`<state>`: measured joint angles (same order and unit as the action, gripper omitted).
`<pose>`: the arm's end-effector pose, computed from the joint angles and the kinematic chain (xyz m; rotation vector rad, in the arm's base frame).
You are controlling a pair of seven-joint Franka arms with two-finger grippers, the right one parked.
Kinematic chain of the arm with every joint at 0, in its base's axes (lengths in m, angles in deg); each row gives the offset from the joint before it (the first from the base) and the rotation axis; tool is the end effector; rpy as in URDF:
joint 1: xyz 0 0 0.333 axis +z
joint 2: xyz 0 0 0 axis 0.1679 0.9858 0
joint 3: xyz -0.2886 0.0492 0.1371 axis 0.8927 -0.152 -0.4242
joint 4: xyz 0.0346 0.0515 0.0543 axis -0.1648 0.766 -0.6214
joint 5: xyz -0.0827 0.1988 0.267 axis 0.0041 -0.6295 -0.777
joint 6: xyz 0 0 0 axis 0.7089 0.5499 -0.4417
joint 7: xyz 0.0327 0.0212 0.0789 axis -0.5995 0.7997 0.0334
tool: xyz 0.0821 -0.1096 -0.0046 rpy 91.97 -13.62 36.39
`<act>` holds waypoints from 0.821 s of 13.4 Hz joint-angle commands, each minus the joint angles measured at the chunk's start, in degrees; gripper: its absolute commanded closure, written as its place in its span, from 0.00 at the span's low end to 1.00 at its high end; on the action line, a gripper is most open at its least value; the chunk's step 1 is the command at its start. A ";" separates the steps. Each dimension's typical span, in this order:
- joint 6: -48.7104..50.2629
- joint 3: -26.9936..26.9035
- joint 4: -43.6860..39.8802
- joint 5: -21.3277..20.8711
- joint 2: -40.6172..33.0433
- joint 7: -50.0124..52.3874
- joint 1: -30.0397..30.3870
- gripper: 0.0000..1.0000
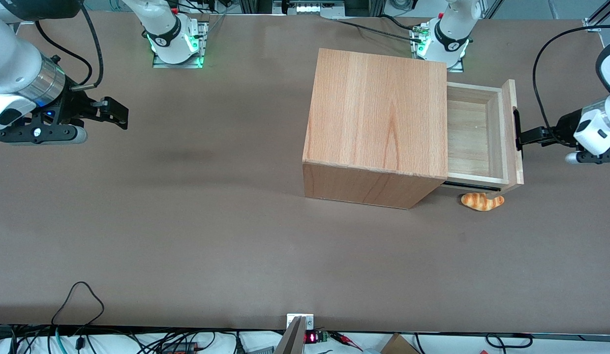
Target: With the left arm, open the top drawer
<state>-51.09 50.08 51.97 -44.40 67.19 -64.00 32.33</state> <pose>0.4765 0.1177 0.4157 2.9251 0.1586 -0.1814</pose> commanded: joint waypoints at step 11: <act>14.38 0.81 -20.65 -1.27 0.78 1.19 0.80 0.00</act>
<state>-40.03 50.13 35.91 -44.44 67.19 -63.85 32.69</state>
